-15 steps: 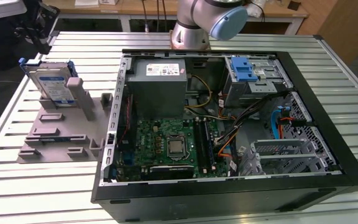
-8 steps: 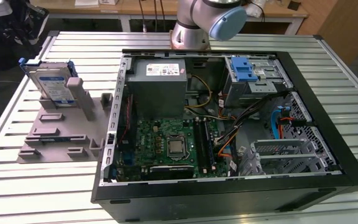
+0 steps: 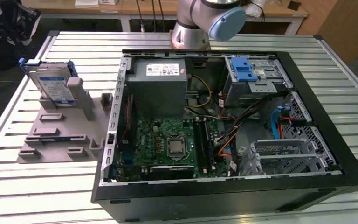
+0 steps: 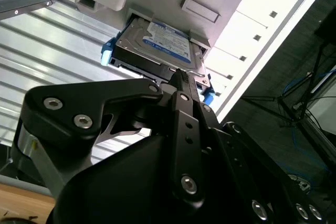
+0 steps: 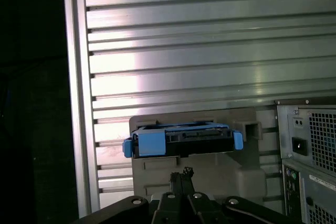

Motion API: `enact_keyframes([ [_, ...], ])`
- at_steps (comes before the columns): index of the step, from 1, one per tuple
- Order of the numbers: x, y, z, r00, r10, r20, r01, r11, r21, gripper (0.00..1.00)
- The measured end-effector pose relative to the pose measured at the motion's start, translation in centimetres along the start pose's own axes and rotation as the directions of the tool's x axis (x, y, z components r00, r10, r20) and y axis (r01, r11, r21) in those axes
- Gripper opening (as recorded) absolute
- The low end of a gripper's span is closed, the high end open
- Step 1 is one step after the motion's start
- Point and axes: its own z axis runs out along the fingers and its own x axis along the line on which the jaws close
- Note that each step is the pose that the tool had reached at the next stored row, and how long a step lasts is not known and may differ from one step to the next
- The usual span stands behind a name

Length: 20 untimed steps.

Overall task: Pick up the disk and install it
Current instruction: 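Reach for the disk, then pick up the disk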

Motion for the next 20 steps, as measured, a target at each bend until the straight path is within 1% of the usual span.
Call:
enact_keyframes([
  [3,0.18,-0.02,0.02,1.0,0.0,-0.0001,0.0,1.0,0.0,0.11],
  [14,0.22,-0.02,0.02,1.0,-0.001,-0.0001,0.001,1.0,0.0,0.11],
  [18,0.22,-0.02,0.02,0.9999,-0.011,-0.0007,0.011,0.9999,-0.0001,0.11],
  [20,0.23,-0.02,0.03,0.9997,-0.024,-0.0012,0.024,0.9997,-0.0003,0.11],
])
